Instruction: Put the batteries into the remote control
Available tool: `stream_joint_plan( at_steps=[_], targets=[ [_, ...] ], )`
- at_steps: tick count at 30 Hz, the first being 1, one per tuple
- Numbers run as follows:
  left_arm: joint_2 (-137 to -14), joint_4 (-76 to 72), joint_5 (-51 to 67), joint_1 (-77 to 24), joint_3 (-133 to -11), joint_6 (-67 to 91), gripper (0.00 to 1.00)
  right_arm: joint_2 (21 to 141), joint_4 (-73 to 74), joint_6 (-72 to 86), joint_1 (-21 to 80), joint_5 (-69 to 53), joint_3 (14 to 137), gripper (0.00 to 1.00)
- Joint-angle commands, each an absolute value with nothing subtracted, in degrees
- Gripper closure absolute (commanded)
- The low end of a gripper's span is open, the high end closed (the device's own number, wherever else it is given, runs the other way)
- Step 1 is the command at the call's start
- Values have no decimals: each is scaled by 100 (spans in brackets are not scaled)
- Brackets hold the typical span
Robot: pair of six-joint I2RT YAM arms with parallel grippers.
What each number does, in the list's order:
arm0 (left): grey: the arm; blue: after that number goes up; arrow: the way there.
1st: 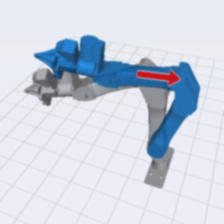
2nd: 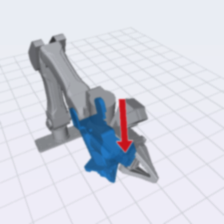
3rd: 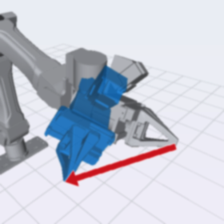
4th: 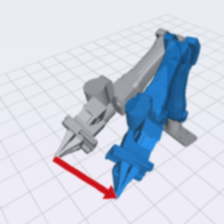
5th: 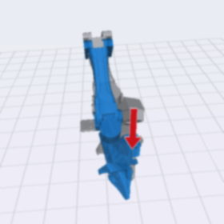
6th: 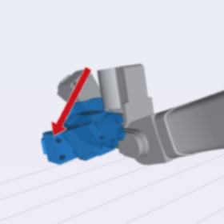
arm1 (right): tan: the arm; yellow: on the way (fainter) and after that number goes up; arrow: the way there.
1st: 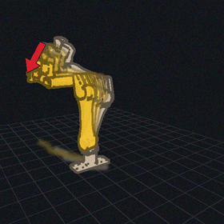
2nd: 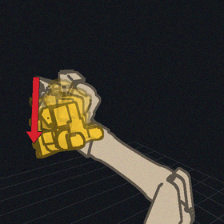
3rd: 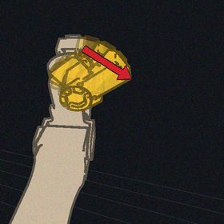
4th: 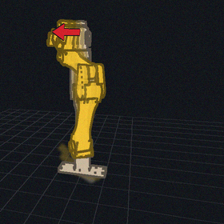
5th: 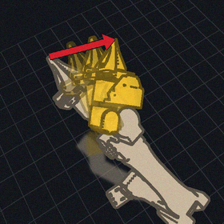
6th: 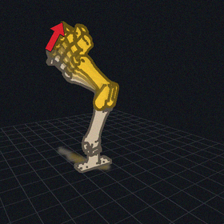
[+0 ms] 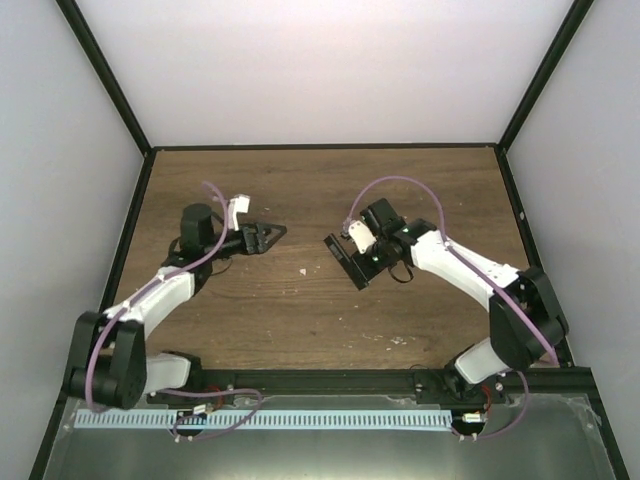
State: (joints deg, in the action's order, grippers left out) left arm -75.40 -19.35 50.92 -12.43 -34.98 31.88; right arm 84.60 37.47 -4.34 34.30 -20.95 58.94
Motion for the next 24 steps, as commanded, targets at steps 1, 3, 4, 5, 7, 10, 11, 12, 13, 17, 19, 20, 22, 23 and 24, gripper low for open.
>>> stream_joint_plan(
  at_steps=[1, 3, 4, 5, 7, 10, 11, 12, 13, 17, 19, 20, 22, 23, 24],
  targets=[
    [-6814, -52, 2962, -1243, -3777, 2374, 10, 8758, 4487, 159, 3441, 711, 6466, 99],
    [-6623, 217, 2520, -1242, -3830, 2375, 10, 8903, 4623, 235, 3437, 1322, 6607, 99],
    [-6557, 347, 2331, -1243, -3850, 2386, 10, 9001, 4654, 252, 3437, 1554, 6663, 99],
    [-6511, 426, 2234, -1242, -3876, 2396, 10, 9128, 4694, 266, 3435, 1727, 6719, 99],
    [-6456, 519, 2206, -1244, -3911, 2352, 10, 9435, 4845, 334, 3444, 2011, 6859, 99],
    [-6420, 647, 2186, -1246, -3958, 2328, 10, 9823, 4901, 428, 3454, 2385, 6942, 99],
    [-6416, 696, 2158, -1240, -3970, 2317, 10, 9889, 4861, 423, 3458, 2456, 6927, 99],
    [-6402, 722, 2135, -1243, -3972, 2318, 10, 9936, 4790, 412, 3461, 2520, 6922, 99],
    [-6384, 747, 2120, -1246, -3973, 2312, 10, 9984, 4723, 396, 3463, 2574, 6890, 99],
    [-6329, 797, 2051, -1241, -3955, 2320, 10, 10212, 4488, 327, 3463, 2803, 6890, 99],
    [-6335, 840, 2027, -1243, -3968, 2300, 10, 10328, 4410, 298, 3463, 2868, 6891, 99],
    [-6337, 856, 2014, -1243, -3975, 2288, 10, 10399, 4398, 306, 3463, 2905, 6895, 99],
    [-6345, 873, 2014, -1244, -3981, 2272, 10, 10501, 4363, 300, 3469, 2955, 6886, 99],
    [-6353, 878, 2021, -1244, -3987, 2264, 10, 10543, 4349, 318, 3479, 2984, 6882, 99],
    [-6354, 879, 2021, -1248, -3982, 2261, 10, 10585, 4332, 319, 3487, 3003, 6874, 99]
  ],
)
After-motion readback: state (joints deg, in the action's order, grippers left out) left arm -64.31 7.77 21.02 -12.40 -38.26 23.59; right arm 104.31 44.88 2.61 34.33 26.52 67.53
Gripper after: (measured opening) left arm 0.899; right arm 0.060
